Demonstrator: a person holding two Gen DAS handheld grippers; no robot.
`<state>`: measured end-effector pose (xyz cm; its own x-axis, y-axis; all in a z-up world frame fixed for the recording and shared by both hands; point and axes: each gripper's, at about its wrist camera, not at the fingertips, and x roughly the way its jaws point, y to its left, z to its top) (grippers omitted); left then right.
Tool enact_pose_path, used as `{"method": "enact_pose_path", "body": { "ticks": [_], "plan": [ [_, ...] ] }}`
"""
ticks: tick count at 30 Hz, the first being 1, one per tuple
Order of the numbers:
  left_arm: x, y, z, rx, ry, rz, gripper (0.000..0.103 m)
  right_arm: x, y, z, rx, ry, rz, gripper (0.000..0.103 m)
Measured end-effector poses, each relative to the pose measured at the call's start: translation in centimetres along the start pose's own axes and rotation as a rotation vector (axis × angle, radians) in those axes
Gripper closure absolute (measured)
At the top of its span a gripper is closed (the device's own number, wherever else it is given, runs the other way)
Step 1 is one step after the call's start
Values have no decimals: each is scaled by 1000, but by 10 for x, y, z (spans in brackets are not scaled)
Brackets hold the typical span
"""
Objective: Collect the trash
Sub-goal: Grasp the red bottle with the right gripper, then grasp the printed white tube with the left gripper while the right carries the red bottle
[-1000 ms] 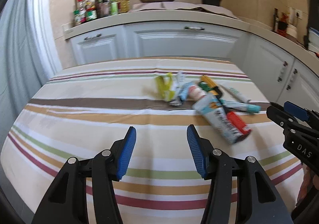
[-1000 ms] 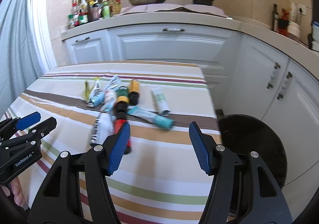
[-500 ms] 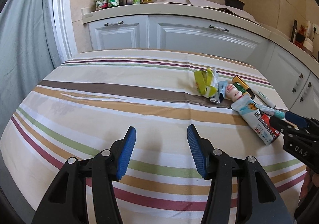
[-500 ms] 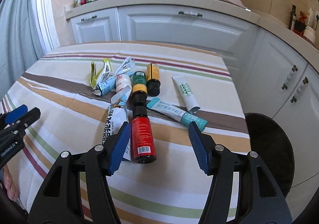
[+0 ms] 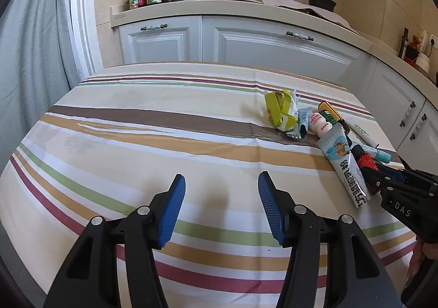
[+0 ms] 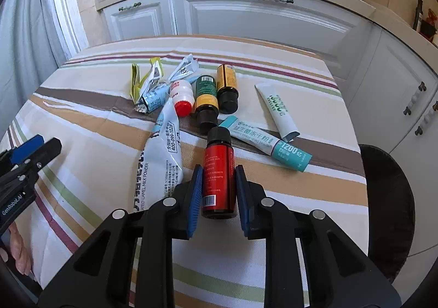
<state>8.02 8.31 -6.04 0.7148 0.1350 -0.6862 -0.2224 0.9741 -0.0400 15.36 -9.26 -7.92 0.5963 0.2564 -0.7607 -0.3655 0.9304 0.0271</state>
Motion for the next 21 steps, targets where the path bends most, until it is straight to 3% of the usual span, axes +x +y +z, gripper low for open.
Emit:
{"method": "enact_pose_path", "body": {
  "ticks": [10, 21],
  "plan": [
    [-10, -34, 4, 49, -15, -71, 46, -45, -24, -9, 44, -178, -55, 80],
    [-8, -94, 5, 138, -13, -146, 42, -65, -81, -30, 123, -215, -175, 80]
  ]
}}
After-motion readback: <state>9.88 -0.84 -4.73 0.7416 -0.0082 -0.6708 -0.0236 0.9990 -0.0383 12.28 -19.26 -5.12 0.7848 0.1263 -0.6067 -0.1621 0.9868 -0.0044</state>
